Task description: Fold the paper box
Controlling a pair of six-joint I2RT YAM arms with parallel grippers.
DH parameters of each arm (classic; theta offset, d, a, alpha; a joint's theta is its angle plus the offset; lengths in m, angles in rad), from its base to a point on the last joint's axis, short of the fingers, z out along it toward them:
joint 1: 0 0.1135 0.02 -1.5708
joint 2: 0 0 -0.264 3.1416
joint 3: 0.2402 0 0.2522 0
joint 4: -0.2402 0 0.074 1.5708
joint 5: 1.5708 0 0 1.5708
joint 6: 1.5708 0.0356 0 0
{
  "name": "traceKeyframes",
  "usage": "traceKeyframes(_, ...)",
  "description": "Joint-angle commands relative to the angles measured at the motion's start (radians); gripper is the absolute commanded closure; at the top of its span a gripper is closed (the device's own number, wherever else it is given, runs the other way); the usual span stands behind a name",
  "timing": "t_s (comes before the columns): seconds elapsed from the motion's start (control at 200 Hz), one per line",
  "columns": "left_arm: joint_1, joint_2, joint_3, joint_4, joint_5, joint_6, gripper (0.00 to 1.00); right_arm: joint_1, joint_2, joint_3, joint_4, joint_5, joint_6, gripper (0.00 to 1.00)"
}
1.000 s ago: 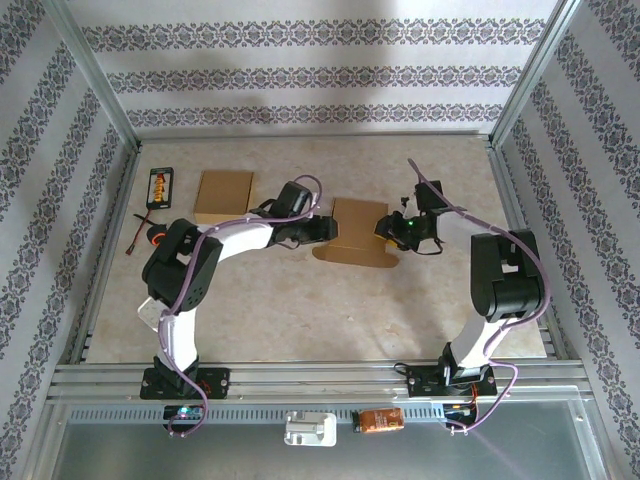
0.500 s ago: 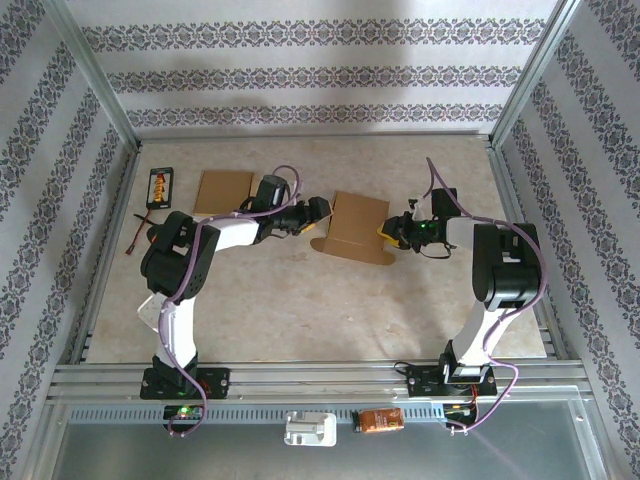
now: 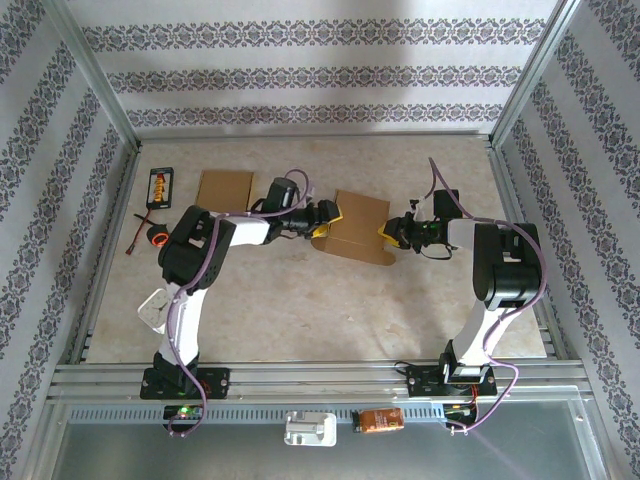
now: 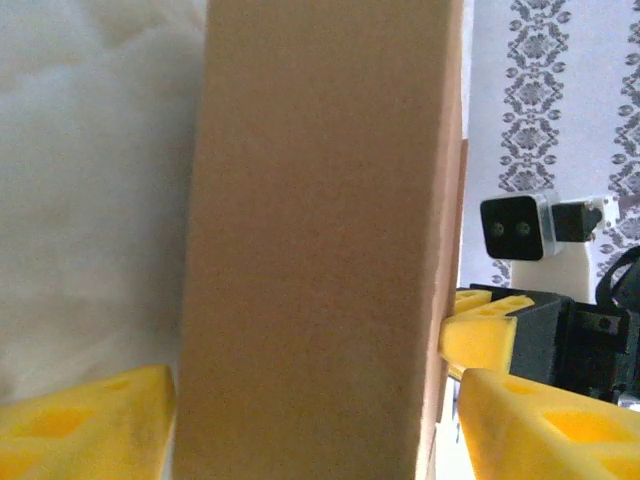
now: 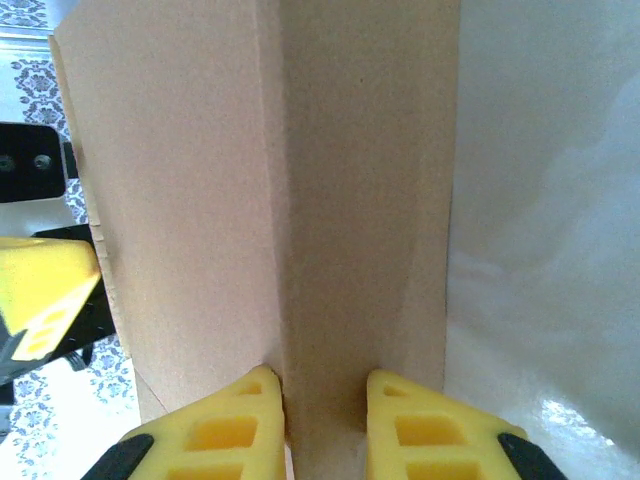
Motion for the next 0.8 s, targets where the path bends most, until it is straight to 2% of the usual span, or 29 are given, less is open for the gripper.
traceKeyframes(0.0, -0.04, 0.058, 0.003, 0.238, 0.069, -0.19, 0.3, -0.006, 0.044, -0.028, -0.03, 0.063, -0.004, 0.82)
traceKeyframes(0.125, -0.076, 0.099, 0.009, 0.382, 0.049, -0.315, 0.39, -0.006, 0.043, -0.025, -0.031, 0.071, 0.002, 0.82)
traceKeyframes(0.235, -0.077, 0.08, -0.004, 0.406, 0.009, -0.347, 0.52, -0.006, 0.025, -0.03, -0.039, 0.073, -0.004, 0.79)
traceKeyframes(0.395, -0.064, -0.037, -0.017, 0.179, -0.072, -0.237, 0.66, 0.0, -0.139, -0.044, -0.079, 0.091, 0.013, 0.57)
traceKeyframes(0.525, -0.047, -0.131, -0.03, 0.013, -0.141, -0.176, 0.73, 0.017, -0.366, -0.035, -0.123, 0.205, 0.013, 0.39)
traceKeyframes(0.56, -0.042, -0.152, -0.042, 0.002, -0.153, -0.188, 0.73, 0.036, -0.437, -0.04, -0.114, 0.256, -0.01, 0.26)
traceKeyframes(0.61, -0.032, -0.18, -0.066, -0.002, -0.17, -0.227, 0.74, 0.107, -0.551, -0.058, -0.09, 0.379, -0.1, 0.14)
traceKeyframes(0.705, -0.019, -0.247, -0.122, -0.035, -0.217, -0.309, 0.77, 0.329, -0.747, -0.136, 0.023, 0.661, -0.433, 0.05)
traceKeyframes(0.744, -0.015, -0.282, -0.137, -0.079, -0.244, -0.324, 0.77, 0.419, -0.802, -0.189, 0.105, 0.711, -0.607, 0.05)
traceKeyframes(0.794, -0.009, -0.327, -0.142, -0.159, -0.278, -0.319, 0.77, 0.5, -0.856, -0.253, 0.181, 0.682, -0.852, 0.02)
